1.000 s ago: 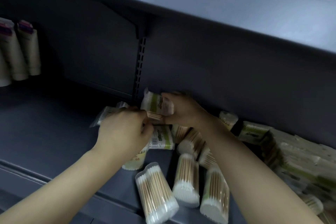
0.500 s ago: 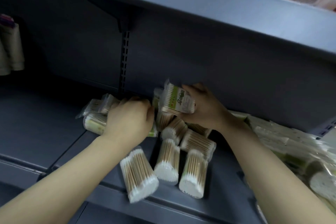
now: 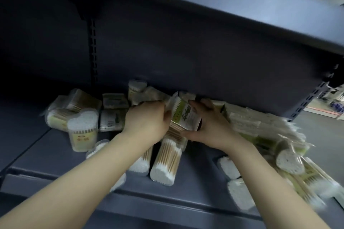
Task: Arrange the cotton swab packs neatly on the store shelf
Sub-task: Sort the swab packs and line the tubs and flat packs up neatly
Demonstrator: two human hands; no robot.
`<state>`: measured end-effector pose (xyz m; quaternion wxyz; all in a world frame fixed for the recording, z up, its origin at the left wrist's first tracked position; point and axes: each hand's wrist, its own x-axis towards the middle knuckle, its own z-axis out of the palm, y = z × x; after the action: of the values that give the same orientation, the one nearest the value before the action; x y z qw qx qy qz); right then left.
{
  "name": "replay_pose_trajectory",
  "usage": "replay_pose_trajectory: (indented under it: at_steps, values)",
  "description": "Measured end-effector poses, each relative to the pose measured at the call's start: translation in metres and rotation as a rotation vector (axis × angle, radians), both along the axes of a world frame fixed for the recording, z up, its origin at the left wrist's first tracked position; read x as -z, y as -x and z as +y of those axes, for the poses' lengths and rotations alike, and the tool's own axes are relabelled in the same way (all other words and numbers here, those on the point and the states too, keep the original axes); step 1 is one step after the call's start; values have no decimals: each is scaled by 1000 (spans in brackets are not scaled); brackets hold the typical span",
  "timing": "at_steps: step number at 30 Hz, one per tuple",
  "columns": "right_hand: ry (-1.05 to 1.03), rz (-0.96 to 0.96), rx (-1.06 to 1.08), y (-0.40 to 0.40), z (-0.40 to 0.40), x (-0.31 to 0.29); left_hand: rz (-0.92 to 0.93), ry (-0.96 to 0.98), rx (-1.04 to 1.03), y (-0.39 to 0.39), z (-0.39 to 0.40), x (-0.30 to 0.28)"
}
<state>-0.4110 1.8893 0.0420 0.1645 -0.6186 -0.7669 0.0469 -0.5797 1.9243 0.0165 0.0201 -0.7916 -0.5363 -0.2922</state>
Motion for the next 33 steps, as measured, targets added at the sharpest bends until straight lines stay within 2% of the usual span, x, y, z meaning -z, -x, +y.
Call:
replay_pose_trajectory:
  at_steps: [7,16,23,28,33]
  values:
    - [-36,39,61,-20,-11,17,-138,173,89,-34,-4,-3]
    - [-14,169,-22,-49,-37,25,-378,295,173,-56,1,-6]
    - [-135,260,-7,-58,-48,34,-527,324,305,-69,-3,-3]
    - [-184,339,8,-65,-49,34,-603,334,329,-74,-6,1]
    - [-185,261,49,-73,-49,29,-625,319,350,-79,-7,3]
